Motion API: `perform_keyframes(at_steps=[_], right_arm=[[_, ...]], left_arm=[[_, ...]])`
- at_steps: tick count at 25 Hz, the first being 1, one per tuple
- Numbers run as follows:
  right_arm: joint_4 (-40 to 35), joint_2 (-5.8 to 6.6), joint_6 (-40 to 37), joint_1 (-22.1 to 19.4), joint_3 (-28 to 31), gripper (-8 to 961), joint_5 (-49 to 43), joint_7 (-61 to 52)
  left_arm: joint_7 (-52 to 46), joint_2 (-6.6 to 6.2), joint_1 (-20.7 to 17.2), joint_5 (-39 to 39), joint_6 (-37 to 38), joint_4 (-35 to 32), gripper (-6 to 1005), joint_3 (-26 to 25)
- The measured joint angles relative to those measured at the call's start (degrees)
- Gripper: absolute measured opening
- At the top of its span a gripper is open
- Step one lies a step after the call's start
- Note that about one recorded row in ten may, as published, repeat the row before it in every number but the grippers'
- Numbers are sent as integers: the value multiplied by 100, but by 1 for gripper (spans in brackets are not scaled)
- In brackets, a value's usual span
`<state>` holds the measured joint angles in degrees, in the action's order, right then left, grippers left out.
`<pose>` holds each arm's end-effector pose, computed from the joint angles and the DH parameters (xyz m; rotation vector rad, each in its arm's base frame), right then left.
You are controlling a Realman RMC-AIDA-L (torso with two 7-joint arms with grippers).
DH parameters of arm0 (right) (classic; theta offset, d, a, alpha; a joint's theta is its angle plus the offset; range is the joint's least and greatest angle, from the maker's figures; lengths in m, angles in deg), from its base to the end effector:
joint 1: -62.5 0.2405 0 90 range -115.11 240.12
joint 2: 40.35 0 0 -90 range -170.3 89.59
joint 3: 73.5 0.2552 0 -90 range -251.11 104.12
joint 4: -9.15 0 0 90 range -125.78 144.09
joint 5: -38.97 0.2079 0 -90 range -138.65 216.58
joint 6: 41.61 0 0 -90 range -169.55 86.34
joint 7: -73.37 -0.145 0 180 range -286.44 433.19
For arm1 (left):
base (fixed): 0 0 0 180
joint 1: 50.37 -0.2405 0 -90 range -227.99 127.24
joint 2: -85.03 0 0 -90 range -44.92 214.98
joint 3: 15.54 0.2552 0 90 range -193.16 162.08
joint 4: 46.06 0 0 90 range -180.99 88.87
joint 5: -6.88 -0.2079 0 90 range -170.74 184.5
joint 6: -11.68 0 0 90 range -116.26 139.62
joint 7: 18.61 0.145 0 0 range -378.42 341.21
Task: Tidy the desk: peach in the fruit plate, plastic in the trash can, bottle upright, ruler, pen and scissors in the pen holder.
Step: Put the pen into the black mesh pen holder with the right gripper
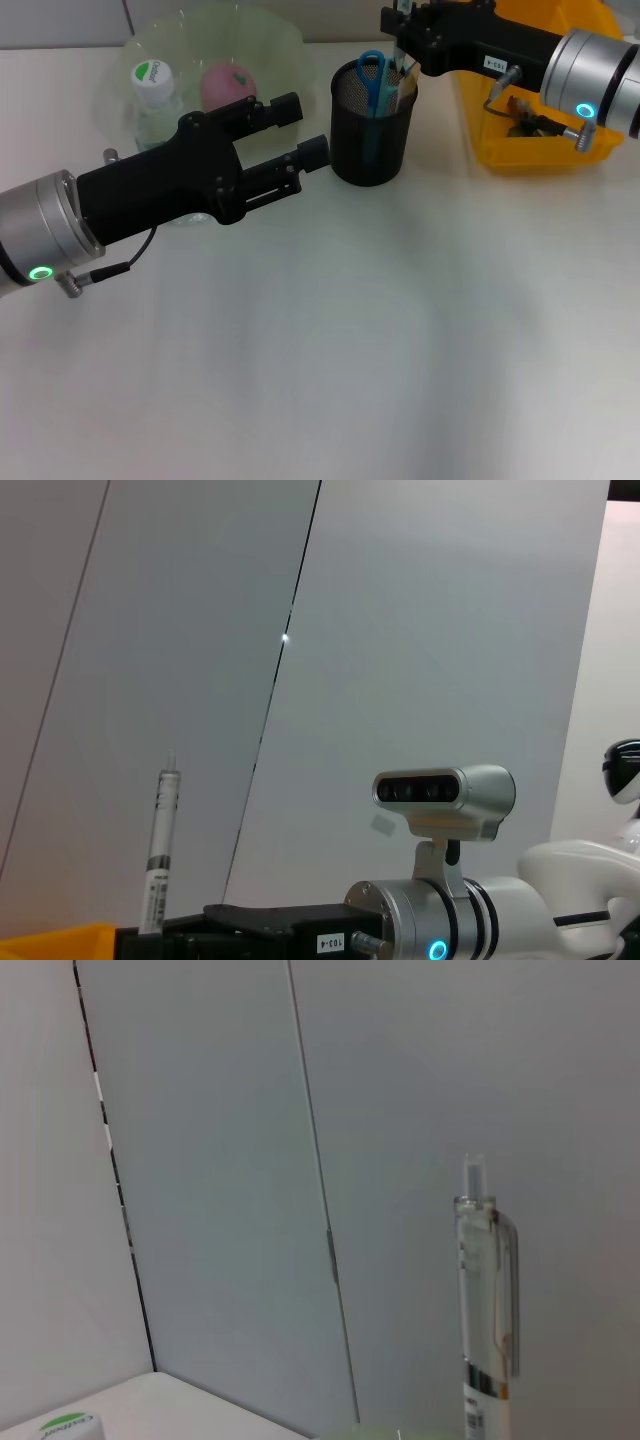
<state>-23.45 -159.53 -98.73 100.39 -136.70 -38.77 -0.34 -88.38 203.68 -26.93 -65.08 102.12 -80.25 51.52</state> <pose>0.1928 0.4173 -0.0182 -2.3537 0.5554 0.8268 -0.2158 0.3060 -0.0107 -2.5741 -0.4543 -1.2697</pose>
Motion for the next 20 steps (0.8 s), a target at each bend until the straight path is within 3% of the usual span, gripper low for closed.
perform_keyframes(at_steps=[20], right_arm=[[17,0,53,40,-7,170,2,11]], left_arm=[[0,0,30,0,0,62,685,0]])
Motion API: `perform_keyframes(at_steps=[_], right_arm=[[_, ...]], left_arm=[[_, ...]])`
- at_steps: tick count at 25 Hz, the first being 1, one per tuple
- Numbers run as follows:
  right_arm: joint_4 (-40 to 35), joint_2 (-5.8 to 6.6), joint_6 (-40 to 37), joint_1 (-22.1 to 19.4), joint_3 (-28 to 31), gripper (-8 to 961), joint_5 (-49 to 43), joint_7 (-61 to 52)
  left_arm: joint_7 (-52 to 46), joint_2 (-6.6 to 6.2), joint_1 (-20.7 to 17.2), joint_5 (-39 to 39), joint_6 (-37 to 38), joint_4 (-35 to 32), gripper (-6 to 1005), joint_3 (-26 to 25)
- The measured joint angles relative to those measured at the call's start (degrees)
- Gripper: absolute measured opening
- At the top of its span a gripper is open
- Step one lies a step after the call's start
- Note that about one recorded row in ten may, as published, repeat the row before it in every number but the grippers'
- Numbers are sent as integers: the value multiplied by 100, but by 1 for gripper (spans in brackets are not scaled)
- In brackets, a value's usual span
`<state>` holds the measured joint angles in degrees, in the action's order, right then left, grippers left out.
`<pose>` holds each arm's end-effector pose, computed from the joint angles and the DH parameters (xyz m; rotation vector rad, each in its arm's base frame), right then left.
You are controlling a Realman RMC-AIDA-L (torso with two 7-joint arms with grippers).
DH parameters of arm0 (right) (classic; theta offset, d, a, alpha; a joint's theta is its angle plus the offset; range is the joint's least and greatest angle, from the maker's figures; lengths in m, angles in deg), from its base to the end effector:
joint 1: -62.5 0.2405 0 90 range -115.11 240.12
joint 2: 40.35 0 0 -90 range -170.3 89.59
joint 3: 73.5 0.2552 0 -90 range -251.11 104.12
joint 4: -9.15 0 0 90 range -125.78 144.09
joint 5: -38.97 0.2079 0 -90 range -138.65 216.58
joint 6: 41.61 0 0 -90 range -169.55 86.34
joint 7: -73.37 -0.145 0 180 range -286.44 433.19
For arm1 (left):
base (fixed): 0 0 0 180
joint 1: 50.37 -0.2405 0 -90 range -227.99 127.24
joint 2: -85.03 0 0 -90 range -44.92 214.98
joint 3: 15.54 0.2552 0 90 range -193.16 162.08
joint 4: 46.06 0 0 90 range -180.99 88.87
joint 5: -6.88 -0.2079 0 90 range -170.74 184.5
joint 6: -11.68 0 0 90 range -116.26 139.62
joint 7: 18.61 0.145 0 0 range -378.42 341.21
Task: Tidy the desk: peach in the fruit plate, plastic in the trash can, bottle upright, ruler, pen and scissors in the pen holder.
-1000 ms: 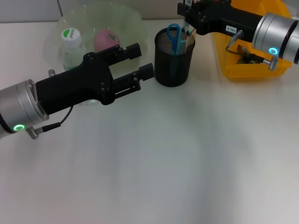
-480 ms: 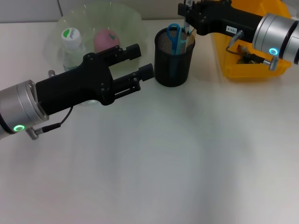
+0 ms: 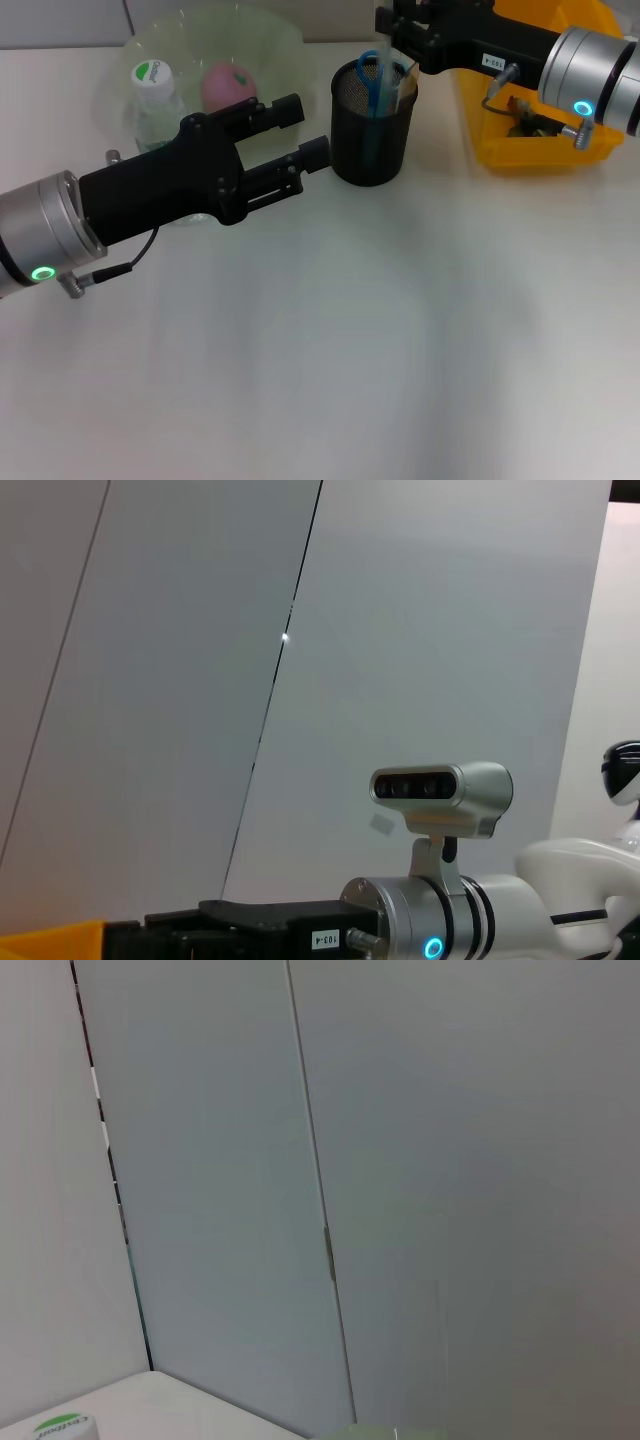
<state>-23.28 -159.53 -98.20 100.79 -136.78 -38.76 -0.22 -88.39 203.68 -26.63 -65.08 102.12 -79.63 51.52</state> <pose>0.1913 0.4191 -0.0187 -2.3523 0.5518 0.8206 -0.2158 0.3063 -0.0121 -2.5761 -0.4638 -1.2718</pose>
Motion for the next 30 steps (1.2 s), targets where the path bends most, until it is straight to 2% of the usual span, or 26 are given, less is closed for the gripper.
perform_keyframes(at_steps=[8,14,19,24,25,28,30], right_arm=[[-17,0,-3,-4,11,274,30,11],[-118,-6,-116,-117,63,273,80,23],[-441,-9,-597,-470,75,278,259,-26],[-776,2,-1430,-954,98,292,605,-33],[-885,1,-1783,-1162,130,295,598,-20],[-909,0,-2134,-1353,146,303,581,48],[-905,3,-2518,-1558,149,370,561,206]], left_arm=[[0,0,8,-2,0,0,689,-9],[0,-4,17,-3,0,0,693,-25],[0,-12,17,-2,-6,-1,696,-41],[0,-25,5,-2,-9,-11,699,-11],[0,-25,5,-2,-9,-11,699,-11],[47,-28,-33,-2,19,-31,701,-9],[81,-28,-42,-33,34,-31,702,-9]])
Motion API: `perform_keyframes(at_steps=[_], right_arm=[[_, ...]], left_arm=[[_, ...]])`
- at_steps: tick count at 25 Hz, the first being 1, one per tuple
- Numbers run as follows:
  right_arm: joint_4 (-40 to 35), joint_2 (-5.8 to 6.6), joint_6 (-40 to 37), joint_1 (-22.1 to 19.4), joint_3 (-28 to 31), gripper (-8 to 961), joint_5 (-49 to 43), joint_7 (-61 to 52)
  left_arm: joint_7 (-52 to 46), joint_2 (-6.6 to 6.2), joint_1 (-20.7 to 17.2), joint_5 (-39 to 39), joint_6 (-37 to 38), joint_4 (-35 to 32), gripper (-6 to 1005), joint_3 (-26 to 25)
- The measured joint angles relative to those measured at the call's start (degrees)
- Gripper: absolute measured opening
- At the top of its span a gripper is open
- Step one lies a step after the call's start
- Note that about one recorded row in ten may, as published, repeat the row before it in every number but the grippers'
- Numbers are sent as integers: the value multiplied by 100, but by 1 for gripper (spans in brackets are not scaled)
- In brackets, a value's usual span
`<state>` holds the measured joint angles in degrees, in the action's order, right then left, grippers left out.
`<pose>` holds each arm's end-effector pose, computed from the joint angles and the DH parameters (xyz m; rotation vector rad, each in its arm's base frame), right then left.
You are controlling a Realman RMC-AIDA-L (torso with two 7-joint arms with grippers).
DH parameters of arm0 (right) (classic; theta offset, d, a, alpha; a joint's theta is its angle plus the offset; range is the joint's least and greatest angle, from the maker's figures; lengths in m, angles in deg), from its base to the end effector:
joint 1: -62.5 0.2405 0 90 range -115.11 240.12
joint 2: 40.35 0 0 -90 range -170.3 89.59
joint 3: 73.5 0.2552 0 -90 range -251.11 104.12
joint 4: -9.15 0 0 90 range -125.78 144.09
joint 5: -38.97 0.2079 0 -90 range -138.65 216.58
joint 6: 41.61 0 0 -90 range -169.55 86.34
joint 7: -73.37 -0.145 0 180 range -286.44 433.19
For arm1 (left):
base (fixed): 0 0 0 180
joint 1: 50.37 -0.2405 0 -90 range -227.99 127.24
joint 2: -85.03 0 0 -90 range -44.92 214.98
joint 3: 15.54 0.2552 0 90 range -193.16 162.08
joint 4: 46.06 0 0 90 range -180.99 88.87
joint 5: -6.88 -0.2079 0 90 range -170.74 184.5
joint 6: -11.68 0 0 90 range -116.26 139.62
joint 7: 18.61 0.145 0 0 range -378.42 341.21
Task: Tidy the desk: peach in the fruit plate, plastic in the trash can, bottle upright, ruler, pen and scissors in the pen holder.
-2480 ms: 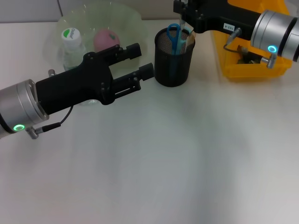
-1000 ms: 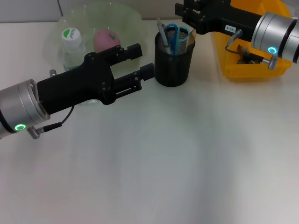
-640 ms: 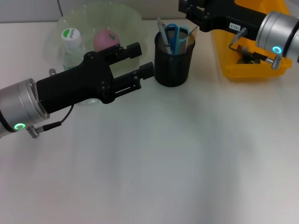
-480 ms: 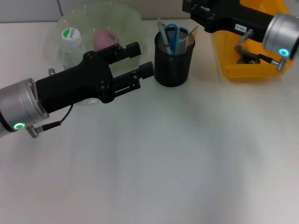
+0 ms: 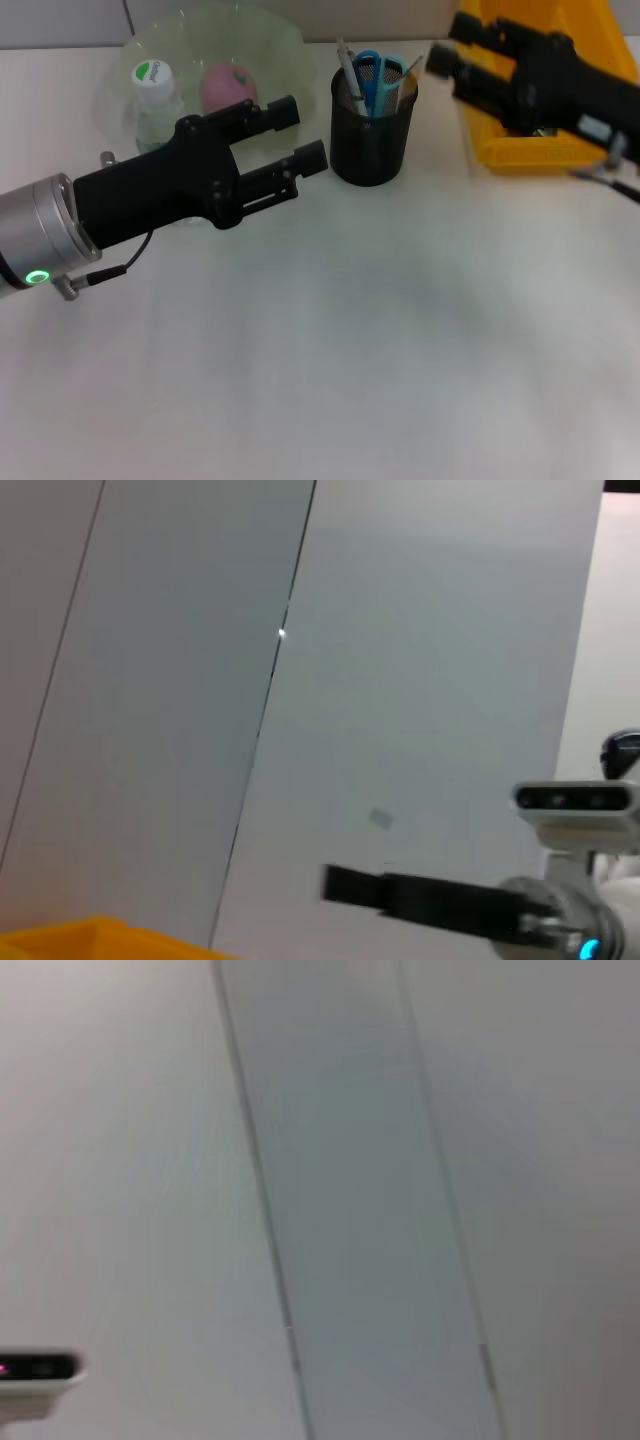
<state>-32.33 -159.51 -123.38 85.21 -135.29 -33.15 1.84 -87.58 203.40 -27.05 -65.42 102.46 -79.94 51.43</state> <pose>0.2175 0.3372 0.0179 -2.3919 0.4277 1.1663 -0.2183 0.3047 -0.0101 -2.5791 -0.4405 -1.2587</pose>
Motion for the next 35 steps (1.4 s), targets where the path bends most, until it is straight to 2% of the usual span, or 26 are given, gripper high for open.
perform_keyframes(at_steps=[5,9,13,18,25,30,35], right_arm=[[-18,-7,-1078,-523,81,549,-298,401],[104,-11,-1857,-736,374,731,-934,768],[455,-12,-2367,-854,455,742,-1303,1566],[766,-9,-2507,-910,461,745,-1446,1821],[812,-1,-2231,-838,494,745,-2021,1583],[535,14,-2108,-797,502,745,-2278,1123],[429,11,-2051,-601,484,745,-2691,814]], left_arm=[[63,-13,-41,-412,8,-26,705,-19],[63,-31,-102,-724,49,-27,708,-38],[63,-30,-178,-964,82,-36,710,-2],[120,-18,-252,-1424,77,1,713,-17],[630,-25,-452,-1911,420,-76,719,-18],[586,-103,-611,-2213,711,-403,713,-59],[584,-128,-617,-2280,746,-421,709,-61]])
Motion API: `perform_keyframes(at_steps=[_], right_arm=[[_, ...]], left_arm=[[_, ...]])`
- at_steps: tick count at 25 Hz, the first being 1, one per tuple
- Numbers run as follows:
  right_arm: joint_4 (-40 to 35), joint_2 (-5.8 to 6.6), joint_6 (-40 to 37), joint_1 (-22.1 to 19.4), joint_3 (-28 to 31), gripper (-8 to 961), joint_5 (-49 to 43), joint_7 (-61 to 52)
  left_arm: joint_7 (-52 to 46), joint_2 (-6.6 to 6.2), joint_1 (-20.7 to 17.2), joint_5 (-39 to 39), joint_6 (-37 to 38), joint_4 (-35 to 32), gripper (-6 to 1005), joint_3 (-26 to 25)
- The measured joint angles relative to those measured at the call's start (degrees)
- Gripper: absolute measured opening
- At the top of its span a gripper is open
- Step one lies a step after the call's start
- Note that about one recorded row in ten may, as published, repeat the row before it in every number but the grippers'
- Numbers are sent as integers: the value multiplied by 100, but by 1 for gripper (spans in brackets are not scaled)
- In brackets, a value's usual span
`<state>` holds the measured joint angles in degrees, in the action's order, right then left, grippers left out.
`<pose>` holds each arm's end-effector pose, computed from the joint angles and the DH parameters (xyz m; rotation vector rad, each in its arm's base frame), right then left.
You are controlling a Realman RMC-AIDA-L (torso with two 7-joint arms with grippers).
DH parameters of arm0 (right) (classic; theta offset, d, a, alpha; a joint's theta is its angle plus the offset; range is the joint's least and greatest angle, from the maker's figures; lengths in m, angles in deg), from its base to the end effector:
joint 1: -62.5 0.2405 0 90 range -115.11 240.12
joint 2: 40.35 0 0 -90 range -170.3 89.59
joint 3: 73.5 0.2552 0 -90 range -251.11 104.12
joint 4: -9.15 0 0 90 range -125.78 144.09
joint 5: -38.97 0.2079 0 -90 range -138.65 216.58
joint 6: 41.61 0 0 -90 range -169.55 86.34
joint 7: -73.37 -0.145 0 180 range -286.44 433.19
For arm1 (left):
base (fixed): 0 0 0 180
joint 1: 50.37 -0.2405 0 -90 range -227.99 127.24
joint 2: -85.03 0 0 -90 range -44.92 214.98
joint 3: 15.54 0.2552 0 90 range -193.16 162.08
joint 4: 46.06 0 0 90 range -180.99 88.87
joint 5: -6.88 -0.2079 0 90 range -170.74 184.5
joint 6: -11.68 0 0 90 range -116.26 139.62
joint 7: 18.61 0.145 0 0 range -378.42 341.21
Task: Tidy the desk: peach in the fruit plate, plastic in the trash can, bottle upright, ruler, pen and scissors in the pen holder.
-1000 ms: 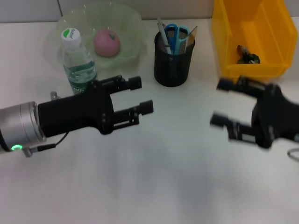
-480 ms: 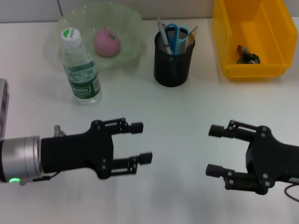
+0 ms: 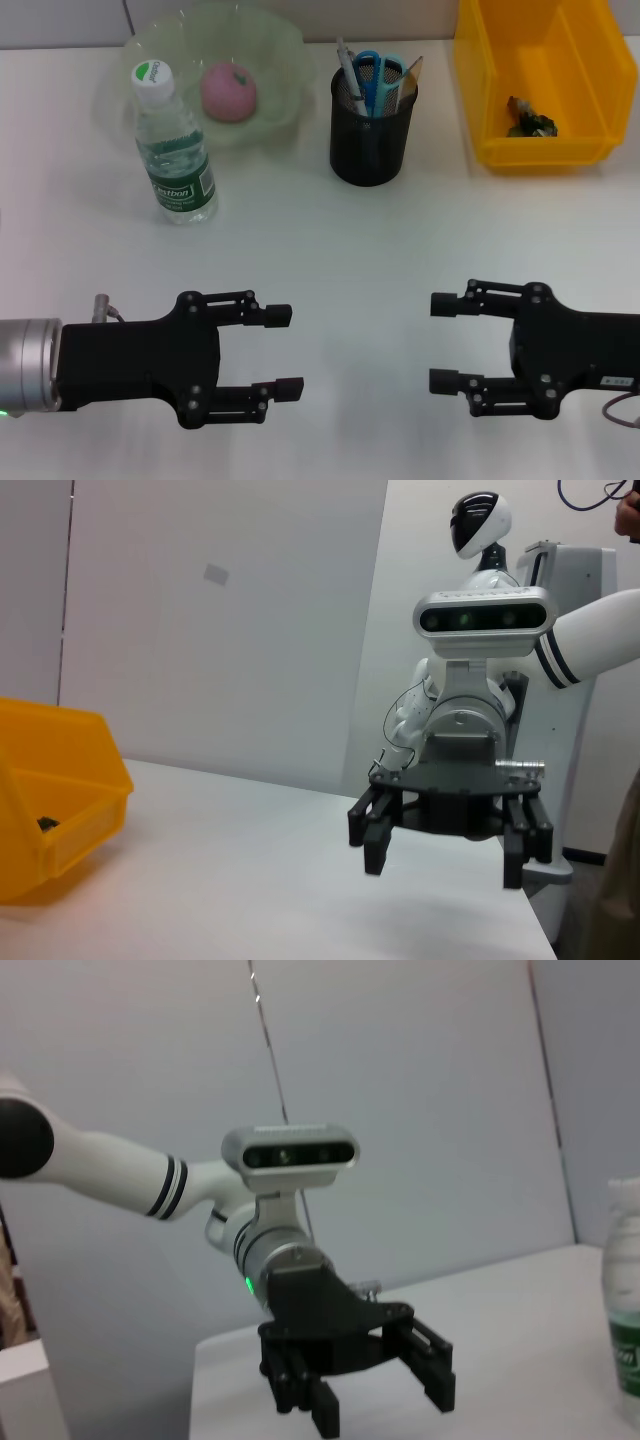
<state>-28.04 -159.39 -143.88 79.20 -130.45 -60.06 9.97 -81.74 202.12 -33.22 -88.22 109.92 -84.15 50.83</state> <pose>0.2678 0.2382 -0.0183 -2.8746 0.3549 0.9853 -0.2651 0.2428 -0.0253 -2.9535 -0.2872 -0.8913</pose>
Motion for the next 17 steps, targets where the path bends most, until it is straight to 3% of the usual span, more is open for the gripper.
perform_keyframes(at_steps=[17], right_arm=[[46,-32,267,141,-94,745,-118,-18]], left_arm=[[-5,9,-85,-9,-9,-8,709,-1]])
